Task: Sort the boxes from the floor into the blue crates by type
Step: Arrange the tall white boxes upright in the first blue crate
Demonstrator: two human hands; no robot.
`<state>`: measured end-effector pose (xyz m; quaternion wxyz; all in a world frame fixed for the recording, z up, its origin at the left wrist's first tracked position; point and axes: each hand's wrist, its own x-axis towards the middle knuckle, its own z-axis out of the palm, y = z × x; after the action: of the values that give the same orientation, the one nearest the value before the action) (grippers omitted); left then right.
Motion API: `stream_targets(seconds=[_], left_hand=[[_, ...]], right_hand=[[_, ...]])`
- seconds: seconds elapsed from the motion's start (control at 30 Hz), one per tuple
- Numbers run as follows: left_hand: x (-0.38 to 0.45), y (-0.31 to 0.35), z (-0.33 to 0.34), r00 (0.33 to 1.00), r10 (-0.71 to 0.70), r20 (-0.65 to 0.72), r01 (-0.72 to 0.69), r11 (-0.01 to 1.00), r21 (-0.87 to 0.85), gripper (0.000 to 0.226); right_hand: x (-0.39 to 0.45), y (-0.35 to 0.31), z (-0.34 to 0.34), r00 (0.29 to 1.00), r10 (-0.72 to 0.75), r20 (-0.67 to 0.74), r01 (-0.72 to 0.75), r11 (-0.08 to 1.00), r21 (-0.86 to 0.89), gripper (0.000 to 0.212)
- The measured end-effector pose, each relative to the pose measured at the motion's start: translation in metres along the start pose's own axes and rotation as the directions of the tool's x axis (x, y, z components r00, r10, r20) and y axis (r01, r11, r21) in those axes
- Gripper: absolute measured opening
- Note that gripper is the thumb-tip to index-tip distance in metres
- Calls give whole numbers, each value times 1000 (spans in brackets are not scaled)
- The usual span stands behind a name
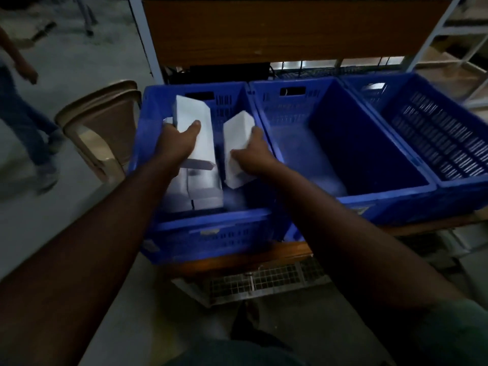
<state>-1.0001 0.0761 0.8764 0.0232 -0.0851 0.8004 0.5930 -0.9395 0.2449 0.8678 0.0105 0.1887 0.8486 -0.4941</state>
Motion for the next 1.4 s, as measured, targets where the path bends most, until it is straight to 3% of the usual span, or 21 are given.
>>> stream_targets(seconds=[0.07, 0.17, 0.27, 0.37, 0.5, 0.57, 0.67, 0.77, 0.8, 0.87, 0.9, 0.97, 1.07, 1.13, 1.4], left_hand=[[25, -5, 10, 998, -49, -37, 50, 998, 31, 77], [56, -10, 23, 993, -77, -94, 86, 992, 92, 69], [83, -21, 27, 988, -88, -129, 109, 980, 164, 63], [98, -22, 27, 986, -119, -114, 140, 970, 199, 65], [116, -28, 29, 994, -67, -84, 79, 986, 150, 61], [123, -32, 31, 995, -69, -69, 77, 990, 121, 51], [132, -43, 34, 992, -122, -40, 126, 987, 99, 54], [137, -55, 36, 984, -178, -4, 177, 980, 86, 55], [139, -56, 37, 982, -188, -8, 188, 979, 78, 54], [140, -55, 38, 981, -191, -22, 192, 978, 77, 54], [140, -54, 38, 982, -186, -24, 188, 980, 73, 55], [143, -52, 38, 981, -192, -24, 193, 980, 54, 55], [142, -51, 39, 982, -189, -13, 189, 981, 48, 53], [140, -50, 39, 981, -192, -13, 192, 980, 40, 54], [135, -49, 38, 983, -181, -19, 182, 979, 94, 60]], right_hand=[[26, -6, 15, 999, 29, 34, -27, 997, -72, 85], [61, -8, 33, 996, 74, 55, -69, 994, -79, 87], [94, -1, 50, 986, 158, 49, -160, 986, 43, 83], [128, 6, 66, 950, 311, 20, -301, 899, 318, 64], [157, 15, 84, 978, 210, 3, -201, 932, 301, 49], [166, 23, 101, 967, 250, -38, -221, 907, 359, 48], [162, 23, 103, 979, 160, -131, -148, 985, 94, 41], [154, 48, 111, 975, -8, -221, -26, 988, -151, 36], [148, 55, 113, 965, -81, -249, 18, 969, -247, 30], [139, 65, 121, 972, -171, -164, 67, 862, -503, 20], [143, 69, 120, 978, -177, -110, 96, 853, -514, 20], [140, 64, 110, 970, -232, 67, 220, 736, -640, 27], [139, 58, 95, 968, -193, 159, 246, 613, -751, 52], [146, 52, 93, 972, -142, 185, 233, 556, -798, 58], [162, 25, 91, 965, -162, 204, 258, 485, -835, 45]])
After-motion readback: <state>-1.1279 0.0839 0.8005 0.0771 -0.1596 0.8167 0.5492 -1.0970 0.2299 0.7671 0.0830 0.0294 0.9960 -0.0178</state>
